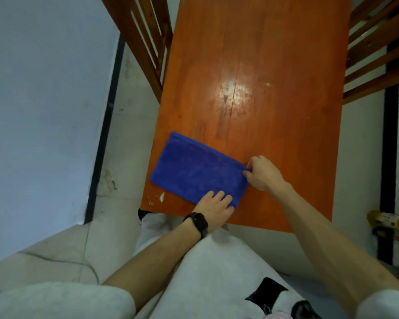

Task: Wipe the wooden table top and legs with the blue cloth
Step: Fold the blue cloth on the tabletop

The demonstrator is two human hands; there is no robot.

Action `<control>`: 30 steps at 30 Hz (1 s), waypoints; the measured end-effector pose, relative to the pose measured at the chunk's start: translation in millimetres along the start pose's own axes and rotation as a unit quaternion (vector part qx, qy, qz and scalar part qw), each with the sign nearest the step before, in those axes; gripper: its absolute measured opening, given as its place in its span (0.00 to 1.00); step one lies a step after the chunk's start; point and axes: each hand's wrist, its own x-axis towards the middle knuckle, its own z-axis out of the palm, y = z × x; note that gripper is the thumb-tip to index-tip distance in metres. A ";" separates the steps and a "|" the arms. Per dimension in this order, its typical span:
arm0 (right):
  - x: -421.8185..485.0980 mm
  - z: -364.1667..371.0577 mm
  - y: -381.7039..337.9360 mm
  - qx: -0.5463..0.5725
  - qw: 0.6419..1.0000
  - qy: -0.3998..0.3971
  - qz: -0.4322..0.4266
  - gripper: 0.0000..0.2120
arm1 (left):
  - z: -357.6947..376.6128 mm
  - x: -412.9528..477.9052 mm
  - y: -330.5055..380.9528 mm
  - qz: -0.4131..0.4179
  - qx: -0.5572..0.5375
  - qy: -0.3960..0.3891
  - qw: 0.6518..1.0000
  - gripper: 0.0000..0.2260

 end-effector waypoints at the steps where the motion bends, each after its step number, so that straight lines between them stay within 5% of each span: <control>1: -3.9 2.8 -0.4 0.011 1.000 0.005 0.000 0.08 | -0.6 -3.6 -2.0 0.001 -0.024 -0.002 1.000 0.11; 8: -20.0 -5.2 -4.6 0.084 0.993 -0.040 0.075 0.12 | -10.4 -34.2 -3.7 -0.073 -0.275 0.117 0.951 0.11; 13: -22.9 -34.1 -30.3 0.129 0.978 -0.054 0.153 0.05 | -19.5 -70.1 -23.0 -0.175 -0.503 0.189 0.825 0.06; 18: -14.1 -49.2 -95.8 0.390 0.900 0.007 0.196 0.08 | -0.6 -100.3 -71.8 -0.326 -0.627 0.214 0.674 0.03; 21: 0.1 -46.1 -148.1 0.461 0.865 -0.018 0.196 0.02 | 17.2 -112.9 -100.8 -0.380 -0.650 0.198 0.628 0.05; 25: 20.5 -35.4 -197.6 0.493 0.838 -0.036 0.230 0.05 | 30.1 -119.1 -123.4 -0.429 -0.654 0.173 0.599 0.04; 30: 41.4 -28.8 -217.9 0.507 0.823 -0.032 0.254 0.09 | 33.9 -119.0 -141.0 -0.442 -0.611 0.107 0.649 0.06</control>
